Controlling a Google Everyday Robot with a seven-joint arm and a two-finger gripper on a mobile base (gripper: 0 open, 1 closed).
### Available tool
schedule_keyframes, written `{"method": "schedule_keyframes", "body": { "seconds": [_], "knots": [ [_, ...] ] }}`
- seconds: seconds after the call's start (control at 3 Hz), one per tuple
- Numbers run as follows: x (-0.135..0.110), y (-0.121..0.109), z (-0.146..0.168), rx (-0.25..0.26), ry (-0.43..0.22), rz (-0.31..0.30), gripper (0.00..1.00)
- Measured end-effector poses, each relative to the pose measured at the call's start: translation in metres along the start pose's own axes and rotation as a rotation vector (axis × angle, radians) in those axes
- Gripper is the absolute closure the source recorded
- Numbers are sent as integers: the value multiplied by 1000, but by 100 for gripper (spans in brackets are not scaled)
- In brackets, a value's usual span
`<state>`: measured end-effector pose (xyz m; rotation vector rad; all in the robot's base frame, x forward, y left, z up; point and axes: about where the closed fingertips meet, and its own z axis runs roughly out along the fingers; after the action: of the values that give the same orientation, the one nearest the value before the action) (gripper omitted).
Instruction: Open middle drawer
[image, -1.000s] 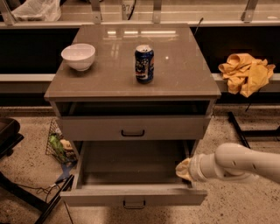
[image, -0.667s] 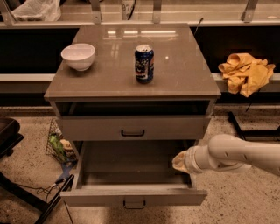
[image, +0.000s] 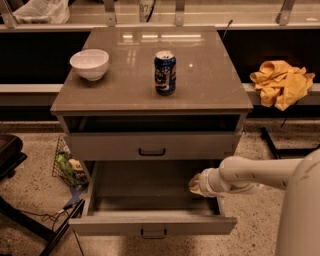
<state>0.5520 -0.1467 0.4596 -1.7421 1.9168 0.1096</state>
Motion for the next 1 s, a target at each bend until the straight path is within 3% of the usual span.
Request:
{"method": "schedule_keyframes", "body": {
  "seconds": [0.33, 0.67, 1.0],
  "knots": [
    [14, 5, 43, -23, -2, -12, 100],
    [14, 6, 44, -26, -2, -11, 100],
    [12, 49, 36, -81, 0, 29, 100]
  ]
}}
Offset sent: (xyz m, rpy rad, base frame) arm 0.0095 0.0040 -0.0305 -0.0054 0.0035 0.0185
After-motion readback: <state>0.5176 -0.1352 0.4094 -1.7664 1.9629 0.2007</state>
